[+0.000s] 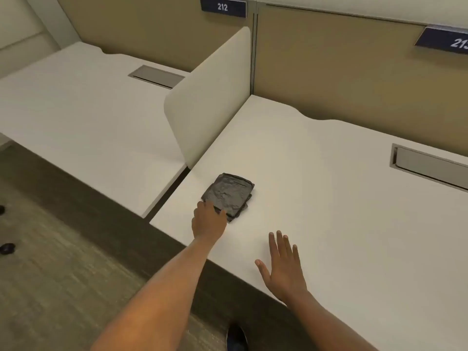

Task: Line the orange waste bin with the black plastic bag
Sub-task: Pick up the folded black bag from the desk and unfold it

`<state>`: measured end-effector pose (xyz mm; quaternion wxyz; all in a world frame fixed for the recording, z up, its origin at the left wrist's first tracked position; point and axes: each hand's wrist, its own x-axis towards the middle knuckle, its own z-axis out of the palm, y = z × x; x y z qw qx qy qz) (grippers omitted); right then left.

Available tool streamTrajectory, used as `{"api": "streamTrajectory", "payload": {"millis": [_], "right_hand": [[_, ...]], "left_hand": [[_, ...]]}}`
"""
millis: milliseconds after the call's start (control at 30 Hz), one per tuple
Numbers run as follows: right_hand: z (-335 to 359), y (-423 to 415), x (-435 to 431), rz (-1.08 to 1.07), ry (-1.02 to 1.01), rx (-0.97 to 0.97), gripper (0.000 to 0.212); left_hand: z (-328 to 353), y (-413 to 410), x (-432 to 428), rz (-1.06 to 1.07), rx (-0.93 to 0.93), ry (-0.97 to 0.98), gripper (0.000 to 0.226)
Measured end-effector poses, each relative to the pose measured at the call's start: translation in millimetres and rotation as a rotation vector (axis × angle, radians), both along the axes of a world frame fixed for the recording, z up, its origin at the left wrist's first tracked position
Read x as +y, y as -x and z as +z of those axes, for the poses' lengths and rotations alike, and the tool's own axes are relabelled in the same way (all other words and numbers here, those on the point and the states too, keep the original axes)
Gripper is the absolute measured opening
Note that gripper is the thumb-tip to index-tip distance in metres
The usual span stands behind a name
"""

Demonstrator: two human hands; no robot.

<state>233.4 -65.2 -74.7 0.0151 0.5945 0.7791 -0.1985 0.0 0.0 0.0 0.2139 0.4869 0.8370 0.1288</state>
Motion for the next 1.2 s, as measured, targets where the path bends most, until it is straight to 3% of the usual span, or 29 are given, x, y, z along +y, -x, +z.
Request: {"api": "streamTrajectory", "payload": {"millis": [100, 333, 767, 1000, 1200], "right_hand": [[-12.3, 7.7, 6.5, -0.023, 0.014, -0.044, 0.086], [-36.3, 19.5, 2.8, -0.048, 0.067, -0.096, 0.086], [-31.7, 22.6, 1.4, -0.044, 0.067, -0.1, 0.083], [-26.8, 24.2, 3.9, -0.061, 0.09, -0.076, 0.083], [-24.9, 22.4, 7.9, -0.096, 0.111, -0.036, 0.084]], "left_hand": [[-7.2, 16.9, 26.1, 0.188, -0.1, 0.024, 0.051], [-34.4, 43.1, 59.9, 0.397, -0.292, 0.064, 0.05], [-40.5, 48.4, 76.0, 0.525, -0.35, -0.086, 0.005], [-26.9, 45.5, 75.8, 0.559, -0.375, -0.233, 0.002], [2.3, 42.1, 81.3, 0.546, -0.599, -0.408, 0.005]]}}
